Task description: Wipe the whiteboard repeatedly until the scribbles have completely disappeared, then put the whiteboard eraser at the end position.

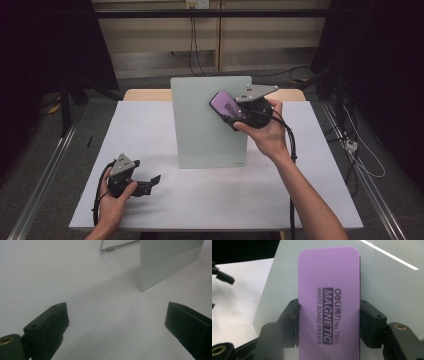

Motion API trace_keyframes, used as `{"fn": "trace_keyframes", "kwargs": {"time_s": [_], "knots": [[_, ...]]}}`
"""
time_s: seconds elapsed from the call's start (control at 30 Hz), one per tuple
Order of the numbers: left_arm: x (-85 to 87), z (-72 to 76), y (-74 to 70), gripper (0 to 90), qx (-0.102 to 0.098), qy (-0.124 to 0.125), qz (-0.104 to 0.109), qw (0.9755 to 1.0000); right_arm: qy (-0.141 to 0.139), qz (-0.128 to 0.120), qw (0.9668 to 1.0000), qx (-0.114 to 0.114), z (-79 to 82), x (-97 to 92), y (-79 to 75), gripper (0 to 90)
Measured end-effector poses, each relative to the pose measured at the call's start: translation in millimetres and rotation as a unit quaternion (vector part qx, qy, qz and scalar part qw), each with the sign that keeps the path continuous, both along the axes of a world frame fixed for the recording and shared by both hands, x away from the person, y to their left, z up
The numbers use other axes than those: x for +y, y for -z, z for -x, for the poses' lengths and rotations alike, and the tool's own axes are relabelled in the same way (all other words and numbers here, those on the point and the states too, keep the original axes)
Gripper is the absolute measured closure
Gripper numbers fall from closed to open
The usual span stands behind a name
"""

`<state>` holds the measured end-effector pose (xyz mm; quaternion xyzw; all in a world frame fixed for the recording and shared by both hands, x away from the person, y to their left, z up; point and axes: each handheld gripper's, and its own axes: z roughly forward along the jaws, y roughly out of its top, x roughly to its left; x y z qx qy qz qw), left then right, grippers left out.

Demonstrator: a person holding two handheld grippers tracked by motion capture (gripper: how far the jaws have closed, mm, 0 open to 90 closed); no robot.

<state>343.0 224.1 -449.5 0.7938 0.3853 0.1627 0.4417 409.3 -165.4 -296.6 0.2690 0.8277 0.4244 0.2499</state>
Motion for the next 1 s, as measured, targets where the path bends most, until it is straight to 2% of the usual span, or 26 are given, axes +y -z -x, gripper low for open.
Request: {"fn": "trace_keyframes", "kwargs": {"time_s": [0.13,0.43,0.57,0.63,0.87,1.0], "knots": [[1.8,-0.7,1.1,5.0,0.002,-0.002,0.001,1.0,-0.007,-0.015,0.9998,0.009,3.1,-3.4,6.8,41.9],[0.9,-0.8,0.2,5.0,0.0,-0.003,0.001,1.0,-0.025,-0.027,0.999,0.025,15.2,-7.1,23.2,41.9],[-1.1,-0.1,-0.5,5.0,-0.002,0.0,-0.001,1.0,-0.031,-0.021,0.9988,0.032,19.6,-9.2,31.3,41.8],[-1.4,0.0,-0.7,5.0,-0.002,-0.001,0.0,1.0,-0.034,-0.028,0.9983,0.038,22.3,-9.9,34.6,41.8],[-2.0,0.3,-0.3,5.0,-0.001,-0.002,-0.005,1.0,-0.05,-0.028,0.997,0.053,28.2,-11.6,46.4,41.9],[-1.2,0.0,0.6,5.0,0.0,-0.001,-0.004,1.0,-0.058,-0.015,0.9958,0.07,29.4,-10.5,53.0,41.9]]}}
